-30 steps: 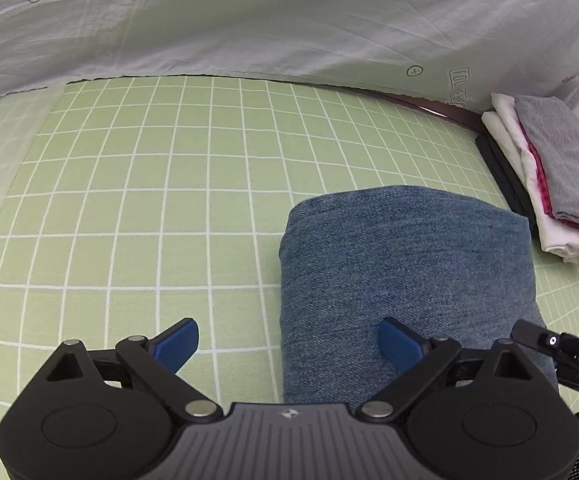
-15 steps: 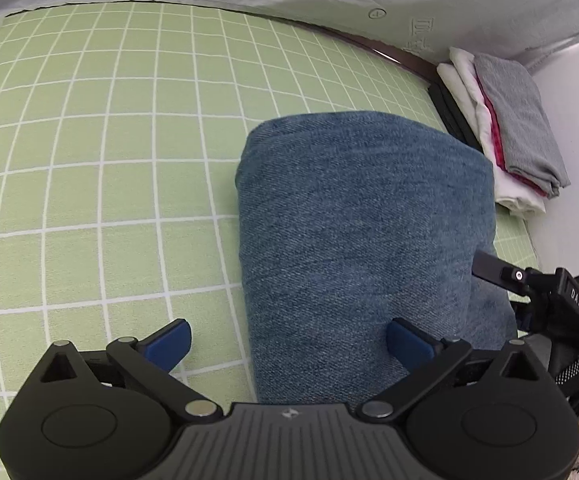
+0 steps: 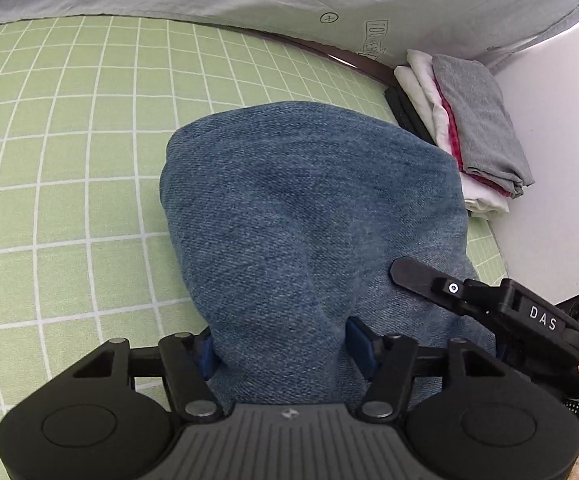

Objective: Fold clothes
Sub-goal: 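Carry the folded jeans with both tools toward the shirt stack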

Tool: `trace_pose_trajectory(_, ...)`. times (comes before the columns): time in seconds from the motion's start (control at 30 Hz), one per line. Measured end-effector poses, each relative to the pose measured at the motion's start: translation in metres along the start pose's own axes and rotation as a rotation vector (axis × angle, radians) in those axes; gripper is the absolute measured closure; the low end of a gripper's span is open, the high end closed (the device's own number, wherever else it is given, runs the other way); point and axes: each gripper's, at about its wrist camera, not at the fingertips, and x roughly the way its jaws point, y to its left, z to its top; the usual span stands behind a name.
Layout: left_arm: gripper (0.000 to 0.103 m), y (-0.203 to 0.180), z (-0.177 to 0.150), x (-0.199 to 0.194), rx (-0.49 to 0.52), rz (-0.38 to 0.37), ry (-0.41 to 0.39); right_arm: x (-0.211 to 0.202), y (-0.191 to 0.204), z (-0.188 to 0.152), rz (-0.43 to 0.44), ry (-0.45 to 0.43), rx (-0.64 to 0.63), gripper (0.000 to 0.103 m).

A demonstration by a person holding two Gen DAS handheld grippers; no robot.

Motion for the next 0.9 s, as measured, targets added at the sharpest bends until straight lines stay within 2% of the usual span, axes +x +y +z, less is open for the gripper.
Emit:
trace_pose_trajectory(0.17,0.042,-0.011,-0.013,-0.023,0.01,-0.058,-0.038,-0.032,0.01,-0.018,0.016,-0.067,0.016,0.046)
trace_pose_trajectory(0.27,0.042,-0.027,-0.022,-0.038,0.051,-0.083,-0.069,-0.058,0.014,-0.024,0.027,-0.108,0.011,0.046)
trace_pose_trajectory(0.47,0.042,-0.075,-0.023,-0.051,0.105,-0.118,-0.123,-0.106,0.011,-0.007,0.059,-0.18,-0.017,0.046)
trace_pose_trajectory(0.6,0.042,-0.115,-0.02,-0.048,0.137,-0.137,-0.154,-0.137,0.001,0.016,0.079,-0.228,-0.053,0.047)
trace_pose_trajectory(0.7,0.042,-0.159,-0.016,-0.032,0.171,-0.135,-0.185,-0.162,-0.021,0.039,0.099,-0.26,-0.062,0.047)
trace_pose_trajectory(0.9,0.042,-0.25,-0.002,0.012,0.179,-0.151,-0.243,-0.215,-0.078,0.113,0.125,-0.284,-0.099,0.047)
